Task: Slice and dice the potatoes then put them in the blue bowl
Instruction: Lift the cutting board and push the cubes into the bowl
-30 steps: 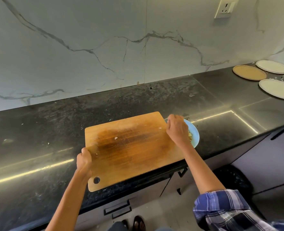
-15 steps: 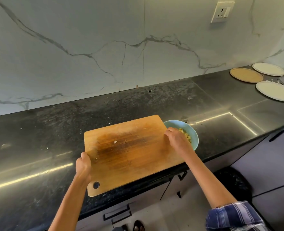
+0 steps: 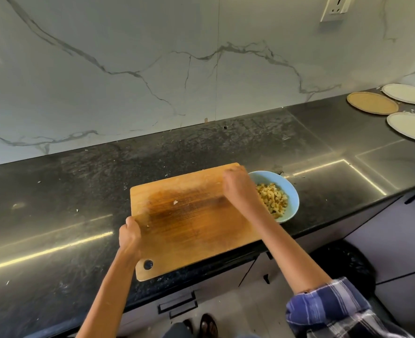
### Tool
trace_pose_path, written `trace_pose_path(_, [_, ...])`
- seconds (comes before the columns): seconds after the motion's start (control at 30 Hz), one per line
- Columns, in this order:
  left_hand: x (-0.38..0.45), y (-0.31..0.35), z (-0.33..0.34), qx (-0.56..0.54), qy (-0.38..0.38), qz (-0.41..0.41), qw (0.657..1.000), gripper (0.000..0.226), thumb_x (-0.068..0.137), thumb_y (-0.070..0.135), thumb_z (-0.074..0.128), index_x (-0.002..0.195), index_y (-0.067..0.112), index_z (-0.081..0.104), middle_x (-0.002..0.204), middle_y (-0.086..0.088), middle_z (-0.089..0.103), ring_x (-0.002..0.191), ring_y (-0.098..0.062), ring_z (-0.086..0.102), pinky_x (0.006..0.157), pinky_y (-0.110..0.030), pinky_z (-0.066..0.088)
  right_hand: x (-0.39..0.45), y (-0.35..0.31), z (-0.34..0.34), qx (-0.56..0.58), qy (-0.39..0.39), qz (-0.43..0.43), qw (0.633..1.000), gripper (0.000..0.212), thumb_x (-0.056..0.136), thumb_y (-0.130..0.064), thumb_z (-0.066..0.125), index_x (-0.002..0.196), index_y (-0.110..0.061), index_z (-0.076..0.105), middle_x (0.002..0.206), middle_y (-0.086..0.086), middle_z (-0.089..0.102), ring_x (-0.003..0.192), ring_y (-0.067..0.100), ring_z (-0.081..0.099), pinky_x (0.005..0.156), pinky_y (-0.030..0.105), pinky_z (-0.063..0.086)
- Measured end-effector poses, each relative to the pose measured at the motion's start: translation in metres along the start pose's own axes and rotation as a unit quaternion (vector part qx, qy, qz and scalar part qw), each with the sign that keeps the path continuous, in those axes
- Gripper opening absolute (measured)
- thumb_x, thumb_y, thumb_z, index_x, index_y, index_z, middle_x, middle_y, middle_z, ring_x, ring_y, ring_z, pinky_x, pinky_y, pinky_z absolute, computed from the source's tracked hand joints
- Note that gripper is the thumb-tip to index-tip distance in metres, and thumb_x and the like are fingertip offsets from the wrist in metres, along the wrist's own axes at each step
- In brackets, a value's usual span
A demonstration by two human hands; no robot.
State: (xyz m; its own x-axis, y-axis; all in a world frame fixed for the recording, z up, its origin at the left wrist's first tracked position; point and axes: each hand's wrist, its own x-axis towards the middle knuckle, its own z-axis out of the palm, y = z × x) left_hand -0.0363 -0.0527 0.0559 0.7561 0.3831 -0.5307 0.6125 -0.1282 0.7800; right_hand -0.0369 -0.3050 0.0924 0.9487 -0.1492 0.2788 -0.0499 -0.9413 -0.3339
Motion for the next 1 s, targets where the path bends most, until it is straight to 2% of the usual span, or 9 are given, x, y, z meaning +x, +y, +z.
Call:
trace_pose_path(0.1, [0.0,0.0,0.0,0.002,-0.001,-0.003,1.0,0.049,0.101,0.032,0.018,0.136,0.001,0.033,0.132,-0.019,0.044,0.113,-0.034,0.043,0.1,-0.046,0.032,-0.005,-0.053,0.035,0.033,-0.046,-0.149,0.987,0.021,0.093,-0.002,0.048,0.108,-0.002,0.063,0.112,0.01,0.061,0.11,0.022,0.053,0.093,0.031,0.047])
trace_pose_path(0.17, [0.0,0.001,0.0,0.003,0.0,-0.007,1.0,0.05,0.101,0.033,0.018,0.137,0.002,0.033,0.134,-0.019,0.043,0.118,-0.035,0.042,0.102,-0.047,0.031,-0.013,-0.076,0.06,0.046,-0.081,-0.225,0.97,0.023,0.093,0.0,0.049,0.112,0.0,0.062,0.116,0.015,0.059,0.109,0.024,0.054,0.093,0.033,0.048])
trace_pose_path(0.3, [0.001,-0.002,-0.001,0.004,0.001,-0.015,1.0,0.051,0.101,0.035,0.017,0.138,0.003,0.032,0.136,-0.018,0.042,0.121,-0.035,0.041,0.103,-0.048,0.03,-0.022,-0.079,0.081,0.05,-0.092,-0.29,0.951,0.025,0.083,0.014,0.057,0.105,0.006,0.063,0.112,0.02,0.06,0.105,0.028,0.057,0.083,0.035,0.054])
trace_pose_path(0.37, [0.004,-0.003,-0.001,0.0,-0.002,-0.019,1.0,0.051,0.101,0.034,0.017,0.137,0.002,0.032,0.134,-0.019,0.043,0.12,-0.035,0.041,0.102,-0.047,0.031,-0.026,-0.068,0.077,0.054,-0.091,-0.309,0.945,0.02,0.079,0.015,0.061,0.096,0.005,0.065,0.103,0.019,0.062,0.097,0.029,0.059,0.074,0.035,0.056])
trace_pose_path(0.47, [0.005,-0.004,0.001,-0.002,-0.003,-0.022,1.0,0.05,0.101,0.032,0.018,0.137,0.001,0.032,0.134,-0.019,0.042,0.119,-0.034,0.041,0.1,-0.045,0.031,-0.034,-0.04,0.068,0.051,-0.082,-0.315,0.944,0.021,0.073,0.016,0.066,0.091,0.005,0.066,0.097,0.017,0.064,0.092,0.027,0.06,0.069,0.032,0.057])
trace_pose_path(0.7, [0.007,0.0,0.003,0.009,-0.004,-0.009,1.0,0.049,0.102,0.033,0.018,0.138,0.003,0.031,0.138,-0.017,0.039,0.123,-0.034,0.039,0.105,-0.046,0.028,-0.039,0.024,0.04,0.01,-0.016,-0.235,0.972,0.016,0.074,0.009,0.069,0.087,0.002,0.068,0.089,0.01,0.066,0.079,0.019,0.065,0.066,0.024,0.057])
trace_pose_path(0.8, [0.01,0.0,0.003,0.011,-0.007,-0.011,1.0,0.05,0.102,0.035,0.018,0.139,0.004,0.03,0.138,-0.017,0.039,0.123,-0.034,0.039,0.105,-0.048,0.028,-0.036,0.064,0.027,-0.033,0.006,-0.143,0.989,0.019,0.07,0.012,0.07,0.086,0.003,0.067,0.09,0.015,0.068,0.08,0.024,0.068,0.071,0.028,0.058])
trace_pose_path(0.87, [0.011,-0.002,0.003,0.011,-0.008,-0.011,1.0,0.05,0.102,0.035,0.018,0.139,0.005,0.031,0.137,-0.016,0.04,0.122,-0.034,0.039,0.105,-0.048,0.029,-0.035,0.088,0.015,-0.046,0.006,-0.071,0.996,0.02,0.066,0.019,0.068,0.081,0.006,0.067,0.086,0.018,0.067,0.079,0.032,0.067,0.066,0.033,0.058])
trace_pose_path(1.0, [0.013,-0.003,0.004,0.006,-0.006,-0.014,1.0,0.049,0.101,0.034,0.018,0.137,0.003,0.033,0.133,-0.017,0.042,0.12,-0.034,0.041,0.103,-0.047,0.03,-0.032,0.119,-0.007,-0.03,0.01,0.06,0.998,0.027,0.079,0.021,0.052,0.095,0.007,0.069,0.089,0.021,0.067,0.086,0.035,0.063,0.073,0.038,0.053])
